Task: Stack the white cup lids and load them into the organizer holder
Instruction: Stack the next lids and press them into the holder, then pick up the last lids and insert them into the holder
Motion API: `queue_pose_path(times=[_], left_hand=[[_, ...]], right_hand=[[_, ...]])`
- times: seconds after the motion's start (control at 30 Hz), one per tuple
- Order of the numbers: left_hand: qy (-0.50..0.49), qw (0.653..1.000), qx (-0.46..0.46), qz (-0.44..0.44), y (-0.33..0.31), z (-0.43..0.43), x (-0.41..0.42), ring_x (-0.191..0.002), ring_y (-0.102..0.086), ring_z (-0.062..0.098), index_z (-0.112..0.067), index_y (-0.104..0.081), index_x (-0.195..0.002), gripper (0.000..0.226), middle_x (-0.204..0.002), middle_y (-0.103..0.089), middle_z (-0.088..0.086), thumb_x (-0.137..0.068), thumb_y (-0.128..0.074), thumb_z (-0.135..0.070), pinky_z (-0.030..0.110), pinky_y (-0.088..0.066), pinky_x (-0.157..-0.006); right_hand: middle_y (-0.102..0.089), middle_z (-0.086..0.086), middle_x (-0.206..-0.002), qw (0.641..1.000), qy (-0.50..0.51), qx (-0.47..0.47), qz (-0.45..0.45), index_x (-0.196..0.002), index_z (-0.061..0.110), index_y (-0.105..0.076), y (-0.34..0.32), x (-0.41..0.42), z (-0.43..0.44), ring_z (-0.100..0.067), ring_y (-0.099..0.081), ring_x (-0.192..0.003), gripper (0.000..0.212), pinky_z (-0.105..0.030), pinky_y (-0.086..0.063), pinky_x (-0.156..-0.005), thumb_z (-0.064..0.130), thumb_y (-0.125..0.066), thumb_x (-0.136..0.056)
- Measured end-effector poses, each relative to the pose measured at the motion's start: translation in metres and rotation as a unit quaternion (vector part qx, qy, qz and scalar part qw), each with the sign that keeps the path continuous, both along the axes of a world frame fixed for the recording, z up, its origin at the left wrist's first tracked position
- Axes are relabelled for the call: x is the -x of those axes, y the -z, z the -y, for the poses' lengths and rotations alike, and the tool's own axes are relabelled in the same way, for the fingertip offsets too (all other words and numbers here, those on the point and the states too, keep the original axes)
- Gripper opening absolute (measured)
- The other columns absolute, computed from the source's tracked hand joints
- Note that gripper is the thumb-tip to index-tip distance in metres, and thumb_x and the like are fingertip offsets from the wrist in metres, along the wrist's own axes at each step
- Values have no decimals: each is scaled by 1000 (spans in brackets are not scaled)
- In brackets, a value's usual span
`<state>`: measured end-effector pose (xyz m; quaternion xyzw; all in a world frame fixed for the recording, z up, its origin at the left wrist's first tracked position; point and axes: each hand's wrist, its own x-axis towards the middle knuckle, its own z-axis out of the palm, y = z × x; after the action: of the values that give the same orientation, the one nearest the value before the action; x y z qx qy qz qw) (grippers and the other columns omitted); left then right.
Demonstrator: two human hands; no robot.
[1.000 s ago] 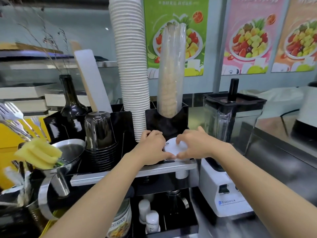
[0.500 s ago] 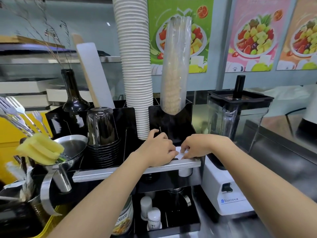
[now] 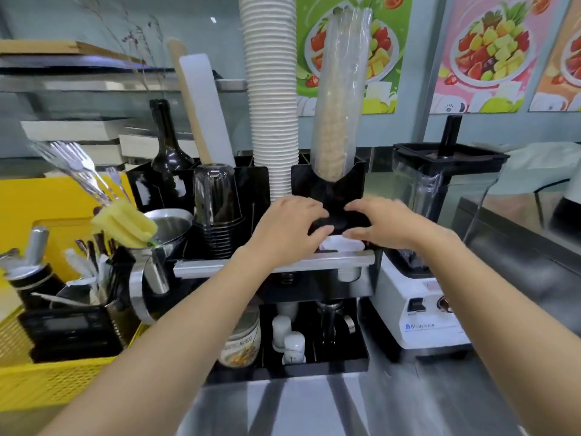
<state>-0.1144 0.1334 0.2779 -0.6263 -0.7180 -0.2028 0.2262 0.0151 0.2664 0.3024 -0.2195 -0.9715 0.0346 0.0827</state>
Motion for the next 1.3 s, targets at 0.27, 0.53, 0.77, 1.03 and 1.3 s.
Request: queue_pose_path(times=[0.27, 0.53, 0.77, 1.03, 1.3], left_hand=[[-55, 984, -65, 157, 53, 125, -28, -119, -50, 21, -14, -56, -121, 48, -126, -60, 4, -85, -47, -45, 40, -37, -102], [-166, 946, 24, 278, 161, 212, -56, -124, -46, 23, -14, -49, -128, 61, -132, -55, 6, -79, -49, -49, 41, -36, -105], [-192, 892, 157, 378, 253, 264, -82, -132, -31, 19, -21, -34, -136, 64, -143, -40, -1, -83, -60, -44, 33, -22, -106], [-175, 885, 128, 413, 283, 277, -89, -121, -42, 15, -31, -39, -132, 63, -130, -52, -7, -77, -63, -49, 28, -27, -91], [-172, 871, 84, 452, 284, 265, -88, -112, -35, 5, -30, -45, -127, 61, -120, -49, -15, -73, -73, -37, -1, -18, -86]], right_hand=[[-43, -3, -145, 981, -98, 103, -134, -141, 19, -35, 53, -40, 90, -20, -41, -130, 64, -39, -32, -110, 37, -61, -85], [-38, -5, -149, 969, -135, 208, -8, -144, 16, -27, 167, -40, 177, -22, -35, -136, 73, -40, -28, -113, 41, -61, -85], [-34, -7, -149, 953, -130, 258, 90, -143, 14, -25, 247, -41, 232, -25, -32, -135, 72, -37, -25, -112, 39, -60, -85], [-37, 0, -147, 950, -149, 256, 102, -138, 21, -33, 274, -42, 251, -22, -32, -130, 67, -34, -25, -107, 37, -64, -80], [-38, -3, -143, 960, -113, 242, 87, -137, 20, -32, 278, -42, 251, -23, -33, -128, 70, -33, -26, -106, 38, -66, -79]])
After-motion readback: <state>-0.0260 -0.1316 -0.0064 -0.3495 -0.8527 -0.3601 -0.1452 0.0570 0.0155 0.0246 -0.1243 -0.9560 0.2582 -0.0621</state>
